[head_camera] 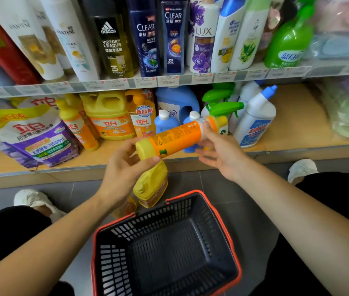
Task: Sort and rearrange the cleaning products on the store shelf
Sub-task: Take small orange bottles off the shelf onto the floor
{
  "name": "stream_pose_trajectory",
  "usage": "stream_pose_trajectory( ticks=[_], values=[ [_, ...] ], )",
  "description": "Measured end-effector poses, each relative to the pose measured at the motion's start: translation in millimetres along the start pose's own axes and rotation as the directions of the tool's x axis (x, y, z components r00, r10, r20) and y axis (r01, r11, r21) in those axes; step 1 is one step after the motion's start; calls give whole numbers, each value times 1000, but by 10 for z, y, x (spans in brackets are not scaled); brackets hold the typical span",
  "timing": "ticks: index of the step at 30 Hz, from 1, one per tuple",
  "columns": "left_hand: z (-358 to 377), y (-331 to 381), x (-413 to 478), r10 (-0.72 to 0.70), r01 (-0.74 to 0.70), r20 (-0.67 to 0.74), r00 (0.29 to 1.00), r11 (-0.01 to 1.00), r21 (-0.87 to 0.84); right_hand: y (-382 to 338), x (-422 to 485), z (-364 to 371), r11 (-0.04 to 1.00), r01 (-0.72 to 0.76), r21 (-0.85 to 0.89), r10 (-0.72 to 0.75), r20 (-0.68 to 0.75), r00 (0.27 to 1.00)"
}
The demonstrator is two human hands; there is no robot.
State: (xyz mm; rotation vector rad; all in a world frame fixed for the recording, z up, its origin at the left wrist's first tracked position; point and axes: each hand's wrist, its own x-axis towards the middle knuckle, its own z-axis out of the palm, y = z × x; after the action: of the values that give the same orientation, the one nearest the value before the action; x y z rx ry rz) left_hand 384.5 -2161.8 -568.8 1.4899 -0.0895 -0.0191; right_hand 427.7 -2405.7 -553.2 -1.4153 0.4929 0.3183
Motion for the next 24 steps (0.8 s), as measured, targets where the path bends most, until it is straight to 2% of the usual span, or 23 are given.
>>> stream_pose_trajectory(
  ticks=[2, 3, 5, 7, 9, 11, 13, 20, 24],
  values=[
    [-37, 162, 21, 82, -82, -17, 996, 995, 51, 96, -12, 38, 986, -64, -151, 67, 14, 998],
    [-43, 225, 24, 126, -124, -17, 992, 989, 85, 138, -31, 68, 974, -49, -222, 54, 16, 998],
    [-36, 309, 14, 202, -201, 5, 979, 968, 150, 180, -79, 133, 946, 96, -310, -93, 26, 995],
    [-7, 348, -9, 239, -240, 26, 971, 950, 200, 145, -153, 204, 915, 295, -275, -277, 102, 955],
    [13, 362, -40, 269, -272, 49, 962, 917, 294, 83, -254, 281, 889, 431, -153, -389, 244, 888],
    [29, 361, -76, 307, -321, 100, 946, 856, 406, 51, -357, 355, 872, 484, -70, -430, 365, 826],
    [54, 363, -107, 335, -360, 140, 932, 806, 470, 40, -432, 420, 860, 506, -60, -437, 427, 792],
    [160, 359, -153, 348, -396, 192, 917, 754, 524, 49, -467, 475, 805, 562, -188, -466, 386, 796],
    [173, 323, -149, 349, -411, 219, 911, 735, 540, 82, -455, 479, 806, 571, -155, -503, 330, 799]
  ],
)
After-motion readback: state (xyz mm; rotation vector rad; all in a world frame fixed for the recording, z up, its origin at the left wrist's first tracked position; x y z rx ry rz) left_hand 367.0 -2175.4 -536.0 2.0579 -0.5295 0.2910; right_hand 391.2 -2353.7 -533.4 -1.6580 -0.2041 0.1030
